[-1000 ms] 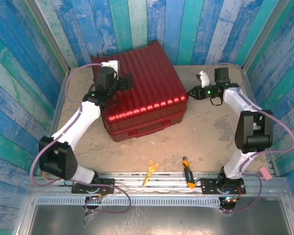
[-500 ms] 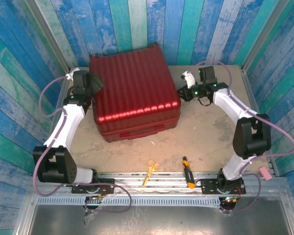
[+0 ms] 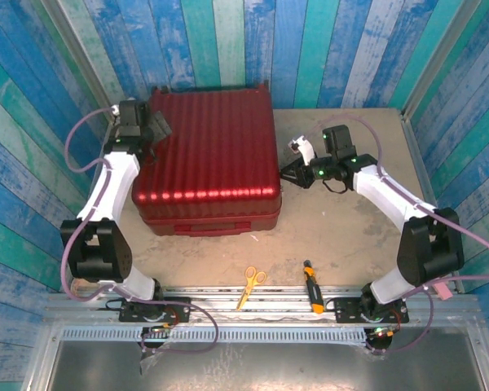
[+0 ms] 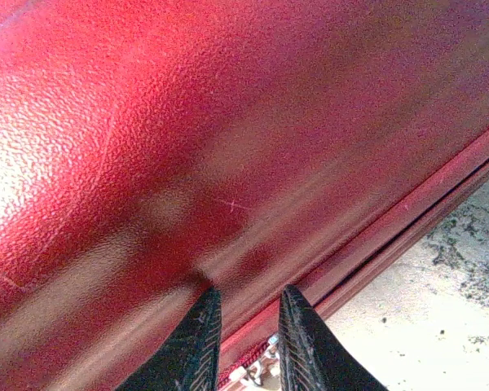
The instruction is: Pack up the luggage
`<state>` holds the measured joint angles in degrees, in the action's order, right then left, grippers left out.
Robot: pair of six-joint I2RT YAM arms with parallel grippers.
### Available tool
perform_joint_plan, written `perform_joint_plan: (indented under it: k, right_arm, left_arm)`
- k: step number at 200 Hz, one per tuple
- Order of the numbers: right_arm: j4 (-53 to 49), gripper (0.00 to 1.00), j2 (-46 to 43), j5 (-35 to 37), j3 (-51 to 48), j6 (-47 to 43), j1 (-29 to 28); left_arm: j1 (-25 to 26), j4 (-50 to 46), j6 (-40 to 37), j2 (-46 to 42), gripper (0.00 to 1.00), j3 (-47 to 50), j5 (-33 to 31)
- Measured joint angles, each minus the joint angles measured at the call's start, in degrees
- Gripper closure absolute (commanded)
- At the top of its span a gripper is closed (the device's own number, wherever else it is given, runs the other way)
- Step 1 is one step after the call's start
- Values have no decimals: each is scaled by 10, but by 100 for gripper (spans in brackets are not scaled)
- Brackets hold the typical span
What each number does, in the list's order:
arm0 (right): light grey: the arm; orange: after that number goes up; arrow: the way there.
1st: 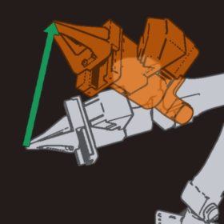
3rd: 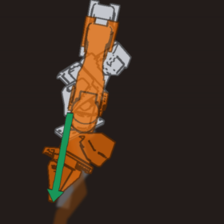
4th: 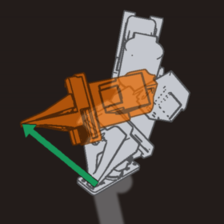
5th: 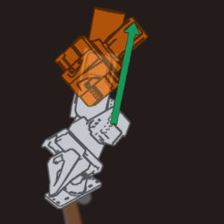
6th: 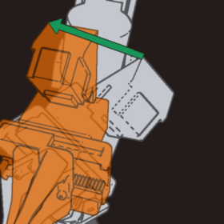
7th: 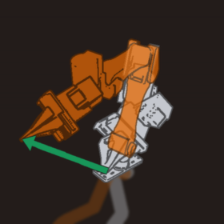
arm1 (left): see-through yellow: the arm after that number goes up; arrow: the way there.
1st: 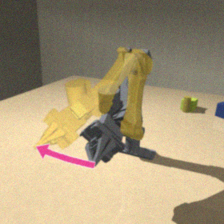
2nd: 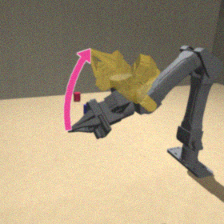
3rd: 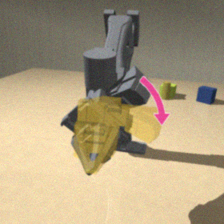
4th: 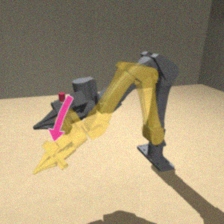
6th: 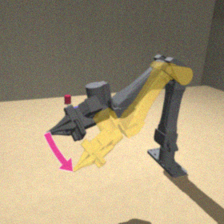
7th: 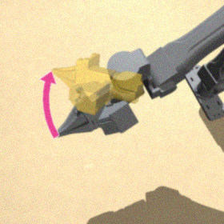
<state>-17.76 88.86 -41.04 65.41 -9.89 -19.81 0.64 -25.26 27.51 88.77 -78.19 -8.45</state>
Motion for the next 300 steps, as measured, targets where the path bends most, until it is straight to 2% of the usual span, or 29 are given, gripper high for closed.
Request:
perform_joint_plan:
  k: [43, 70, 81, 99, 101, 105, 110, 115, 133, 156, 175, 194, 205, 224, 237, 261, 281, 300]
  right_arm:
    - [19, 55, -28, 69, -26, 46, 12]
    - [58, 43, -94, 156, -85, 92, 68]
    - [80, 35, -129, 206, -114, 101, 89]
    - [128, 14, -193, 304, -171, 101, 106]
    - [130, 5, -198, 313, -176, 101, 107]
    - [137, 0, -207, 327, -184, 101, 108]
    - [159, 0, -219, 353, -201, 98, 109]
    - [182, 0, -229, 376, -218, 94, 109]
    - [251, 0, -252, 437, -289, 75, 113]
    - [313, 0, -231, 469, -350, 66, 126]
    - [364, 0, -195, 478, -379, 67, 131]
    - [422, 0, -151, 478, -402, 69, 131]
    - [443, 0, -129, 477, -409, 69, 131]
    - [462, 0, -112, 468, -409, 63, 131]
    - [482, 0, -108, 461, -409, 57, 131]
    - [547, 0, -90, 443, -411, 39, 131]
    - [601, 0, -49, 436, -414, 34, 133]
    - [618, 0, -21, 428, -419, 37, 146]
  left_arm:
    - [3, -18, -17, -1, 7, -10, -5]
    - [5, 50, -39, -34, 6, 49, -17]
    - [6, 104, -48, -71, 7, 108, -32]
    - [5, 235, -59, -160, 7, 242, -66]
    - [5, 245, -59, -168, 7, 250, -68]
    - [5, 263, -62, -187, 7, 270, -75]
    - [5, 289, -68, -210, 7, 296, -85]
    - [2, 369, -77, -237, 6, 350, -99]
    - [-12, 540, -96, -325, 6, 493, -148]
    - [-17, 642, -98, -366, 7, 563, -189]
    - [-31, 667, -80, -386, 7, 598, -218]
    - [-71, 684, -41, -414, 6, 650, -252]
    - [-94, 663, -30, -415, 6, 676, -261]
    - [-102, 622, -22, -392, 6, 711, -258]
    - [-106, 613, -22, -369, 6, 728, -246]
    - [-116, 660, -48, -297, 6, 718, -201]
    - [-123, 710, -82, -226, 7, 690, -159]
    - [-129, 713, -121, -169, 7, 640, -108]
